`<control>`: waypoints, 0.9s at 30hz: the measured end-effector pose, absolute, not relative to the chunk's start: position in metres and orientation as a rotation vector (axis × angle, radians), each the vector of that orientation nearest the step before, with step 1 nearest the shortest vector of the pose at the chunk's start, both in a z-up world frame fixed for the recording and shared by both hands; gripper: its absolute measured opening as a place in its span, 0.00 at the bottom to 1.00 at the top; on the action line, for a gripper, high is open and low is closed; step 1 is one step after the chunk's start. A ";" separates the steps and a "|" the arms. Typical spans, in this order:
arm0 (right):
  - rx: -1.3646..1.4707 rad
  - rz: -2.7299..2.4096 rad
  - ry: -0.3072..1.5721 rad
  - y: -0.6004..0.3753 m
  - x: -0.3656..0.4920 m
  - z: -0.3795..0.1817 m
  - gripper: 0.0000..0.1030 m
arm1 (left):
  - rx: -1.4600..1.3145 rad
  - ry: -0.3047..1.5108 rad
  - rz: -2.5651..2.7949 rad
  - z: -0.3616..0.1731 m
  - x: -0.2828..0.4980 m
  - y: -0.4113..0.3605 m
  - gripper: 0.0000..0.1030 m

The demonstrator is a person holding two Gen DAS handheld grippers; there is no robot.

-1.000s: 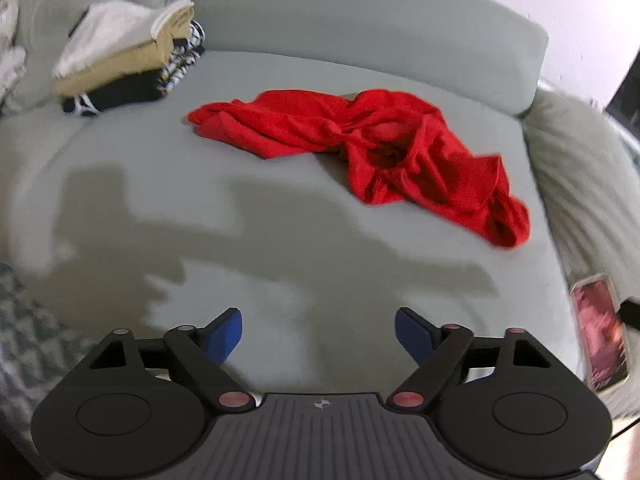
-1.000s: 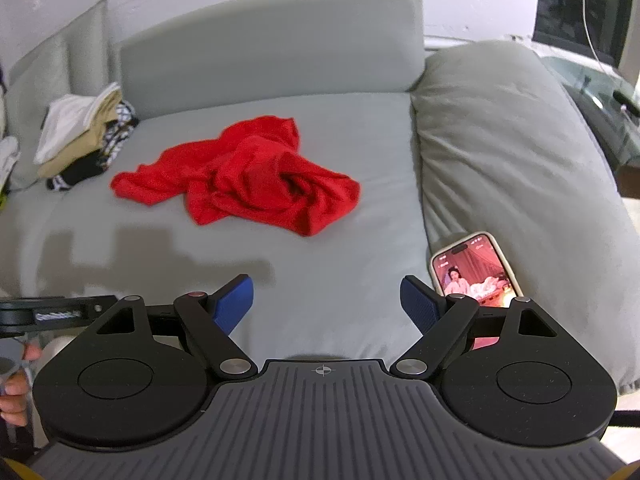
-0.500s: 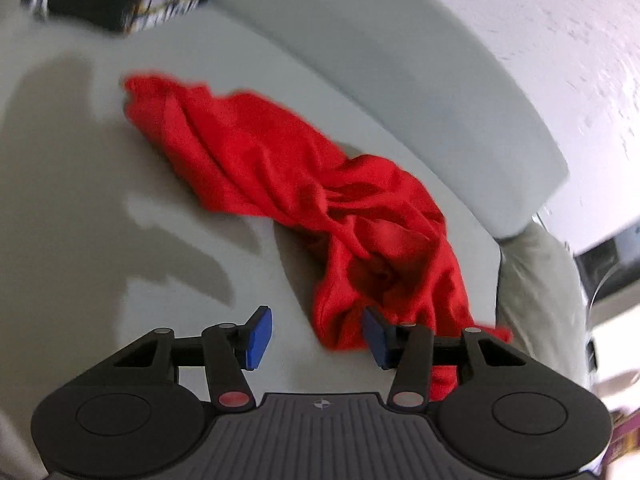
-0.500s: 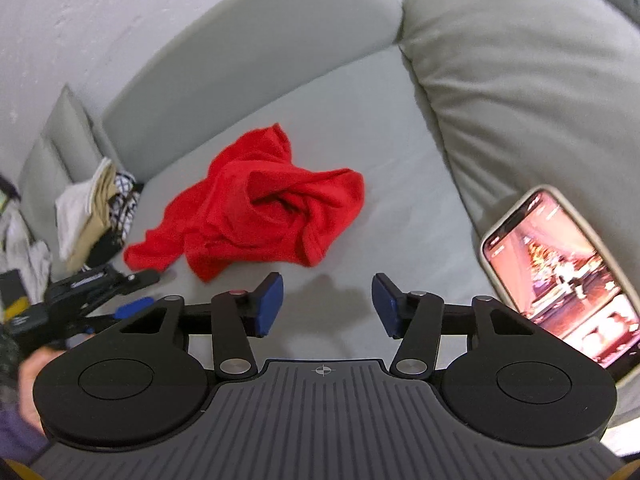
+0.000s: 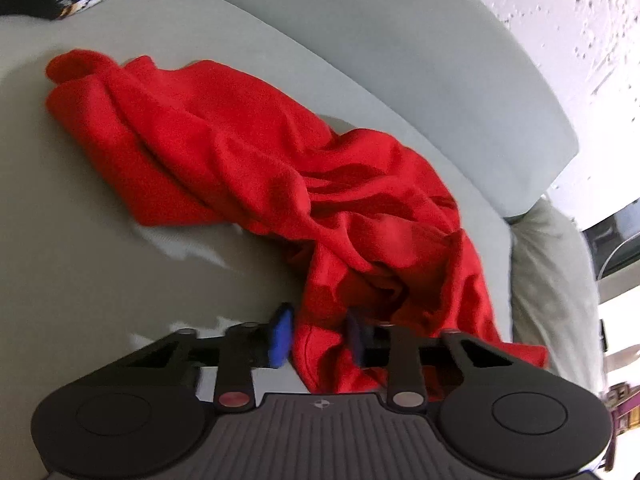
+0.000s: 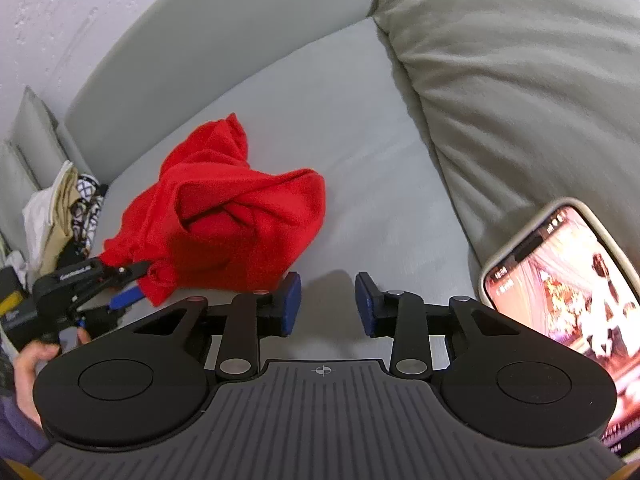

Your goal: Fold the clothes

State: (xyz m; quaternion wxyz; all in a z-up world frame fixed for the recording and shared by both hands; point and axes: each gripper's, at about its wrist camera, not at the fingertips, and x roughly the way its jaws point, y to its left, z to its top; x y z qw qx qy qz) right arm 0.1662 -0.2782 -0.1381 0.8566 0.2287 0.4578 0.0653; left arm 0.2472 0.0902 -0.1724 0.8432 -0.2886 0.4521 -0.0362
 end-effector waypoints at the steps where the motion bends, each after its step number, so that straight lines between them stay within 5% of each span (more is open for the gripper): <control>1: 0.477 0.138 0.958 -0.278 0.168 -0.139 0.35 | -0.594 0.954 -0.074 -0.172 0.249 0.088 0.06; 6: 0.505 0.139 0.960 -0.279 0.189 -0.145 0.35 | -0.541 0.880 -0.091 -0.154 0.236 0.086 0.04; 10: 0.437 0.162 0.949 -0.270 0.203 -0.141 0.52 | -0.547 0.752 -0.141 -0.113 0.191 0.107 0.04; 14: 0.339 0.176 0.930 -0.255 0.211 -0.139 0.60 | -0.569 0.647 -0.094 -0.078 0.138 0.140 0.04; 23: -0.078 0.348 0.838 -0.176 0.204 -0.130 0.68 | -0.581 0.720 0.049 -0.108 0.118 0.163 0.04; 27: -0.136 0.532 0.751 -0.149 0.185 -0.105 0.88 | -0.540 0.715 0.040 -0.107 0.122 0.149 0.04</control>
